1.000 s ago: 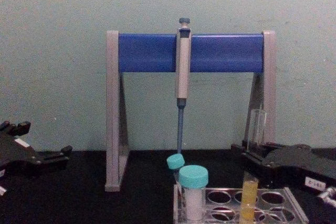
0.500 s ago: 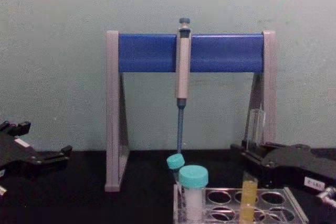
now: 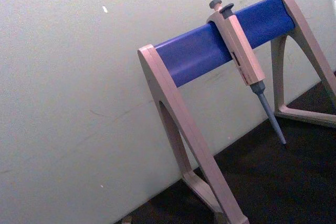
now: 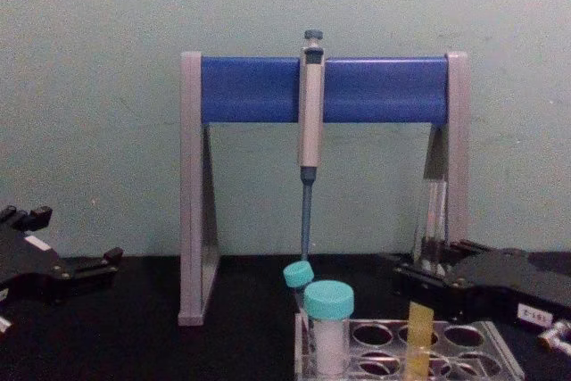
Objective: Pick up the test tube from the test tube rack, shake it, then place it back into the test tube rack.
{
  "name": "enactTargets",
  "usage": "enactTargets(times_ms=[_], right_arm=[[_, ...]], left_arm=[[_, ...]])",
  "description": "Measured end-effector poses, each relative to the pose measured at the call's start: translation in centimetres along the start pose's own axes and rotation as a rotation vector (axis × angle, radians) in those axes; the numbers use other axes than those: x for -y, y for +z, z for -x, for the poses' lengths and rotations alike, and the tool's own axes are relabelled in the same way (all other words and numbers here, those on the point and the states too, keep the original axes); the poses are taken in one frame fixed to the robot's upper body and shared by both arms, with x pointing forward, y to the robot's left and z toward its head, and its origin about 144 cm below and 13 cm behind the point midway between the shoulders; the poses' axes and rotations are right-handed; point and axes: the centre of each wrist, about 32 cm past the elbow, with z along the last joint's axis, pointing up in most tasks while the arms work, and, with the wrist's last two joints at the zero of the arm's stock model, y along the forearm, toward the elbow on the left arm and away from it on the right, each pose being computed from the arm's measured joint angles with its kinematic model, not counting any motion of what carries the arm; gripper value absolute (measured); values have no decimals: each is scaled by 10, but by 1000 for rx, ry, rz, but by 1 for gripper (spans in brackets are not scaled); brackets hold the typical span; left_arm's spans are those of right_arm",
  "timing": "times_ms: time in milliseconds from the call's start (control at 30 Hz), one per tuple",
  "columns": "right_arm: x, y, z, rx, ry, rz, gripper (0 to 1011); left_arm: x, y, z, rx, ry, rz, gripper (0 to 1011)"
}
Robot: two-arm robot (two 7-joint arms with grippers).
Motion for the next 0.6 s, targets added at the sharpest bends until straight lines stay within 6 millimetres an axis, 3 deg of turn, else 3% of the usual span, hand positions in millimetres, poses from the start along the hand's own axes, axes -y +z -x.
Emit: enactTargets(times_ms=[367,600], right_arm=[[0,0,0,0,1,-2,970],[0,0,0,0,1,-3,1000]], left_arm=[[0,0,0,0,0,0,1010],[0,0,0,0,0,0,1010]])
